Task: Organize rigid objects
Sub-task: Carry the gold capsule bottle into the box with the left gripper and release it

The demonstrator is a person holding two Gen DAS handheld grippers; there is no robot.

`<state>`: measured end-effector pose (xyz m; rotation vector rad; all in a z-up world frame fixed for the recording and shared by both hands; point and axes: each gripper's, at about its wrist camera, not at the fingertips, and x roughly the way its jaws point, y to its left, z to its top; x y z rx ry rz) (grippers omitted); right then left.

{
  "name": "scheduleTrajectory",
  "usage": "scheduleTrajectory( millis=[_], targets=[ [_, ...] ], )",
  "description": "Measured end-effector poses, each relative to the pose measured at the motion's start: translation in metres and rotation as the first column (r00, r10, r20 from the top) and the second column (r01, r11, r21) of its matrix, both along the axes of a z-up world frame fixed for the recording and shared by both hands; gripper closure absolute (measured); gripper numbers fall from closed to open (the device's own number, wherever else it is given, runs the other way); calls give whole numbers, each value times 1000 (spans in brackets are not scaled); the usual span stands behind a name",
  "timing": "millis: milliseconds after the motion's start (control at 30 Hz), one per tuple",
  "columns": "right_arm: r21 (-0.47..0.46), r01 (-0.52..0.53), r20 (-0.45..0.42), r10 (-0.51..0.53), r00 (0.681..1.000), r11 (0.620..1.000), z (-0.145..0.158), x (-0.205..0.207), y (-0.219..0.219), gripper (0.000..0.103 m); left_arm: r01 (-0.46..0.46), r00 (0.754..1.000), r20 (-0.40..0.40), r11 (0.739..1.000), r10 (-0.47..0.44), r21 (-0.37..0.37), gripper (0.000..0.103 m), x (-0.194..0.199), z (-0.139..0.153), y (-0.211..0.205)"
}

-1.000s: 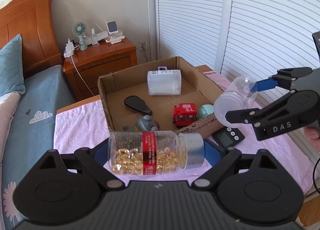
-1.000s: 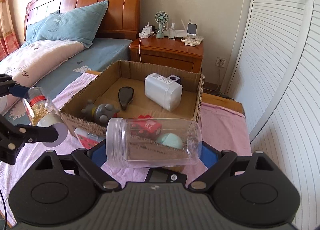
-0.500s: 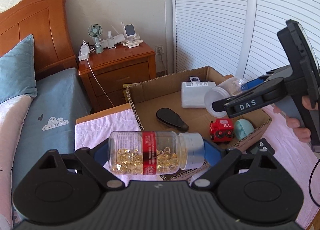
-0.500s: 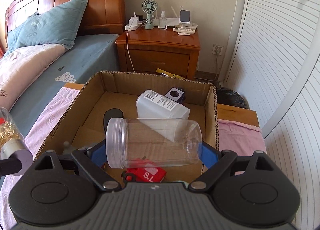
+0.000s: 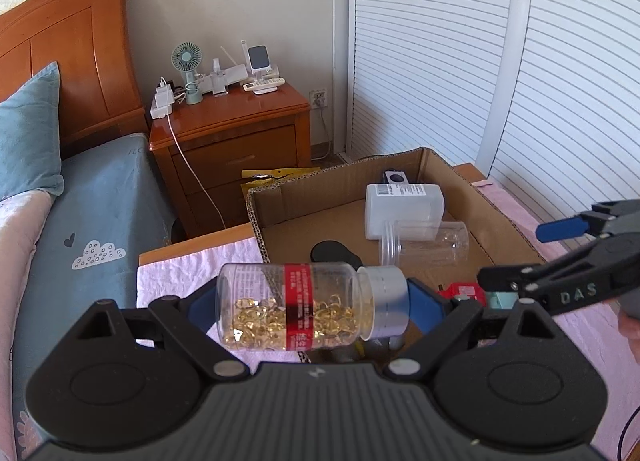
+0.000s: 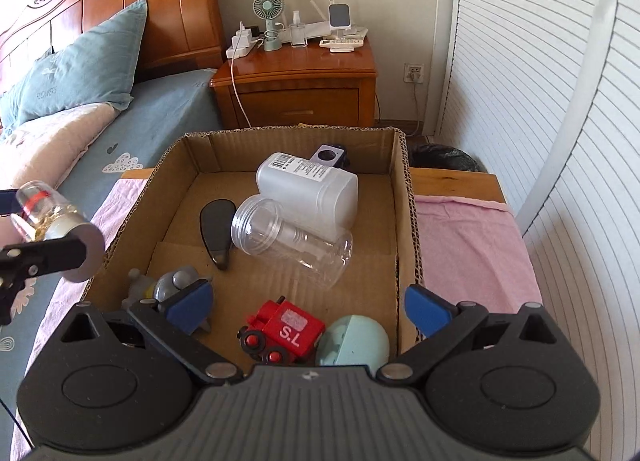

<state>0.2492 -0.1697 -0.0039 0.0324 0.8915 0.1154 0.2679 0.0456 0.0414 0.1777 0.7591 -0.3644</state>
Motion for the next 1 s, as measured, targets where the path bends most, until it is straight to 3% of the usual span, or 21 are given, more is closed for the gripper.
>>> scheduleTrajectory(
  millis=[333, 567, 800, 1000],
  targets=[
    [-85, 63, 55, -58, 997, 994, 11, -50, 0, 0, 15, 996, -84, 999, -13, 28, 10, 60, -15, -37],
    [-50, 82, 18, -81, 997, 995, 1, -61, -13, 0, 11, 989, -150, 999, -3, 52, 10, 96, -48, -60],
    [-44, 113, 7, -113, 994, 993, -3, -64, -23, 0, -52, 994, -92, 999, 53, 14, 9, 105, -38, -54],
    [-35, 112, 9, -112, 994, 993, 1, -73, -23, 0, -75, 995, -65, 997, 76, 19, 8, 84, -18, -45]
  ],
)
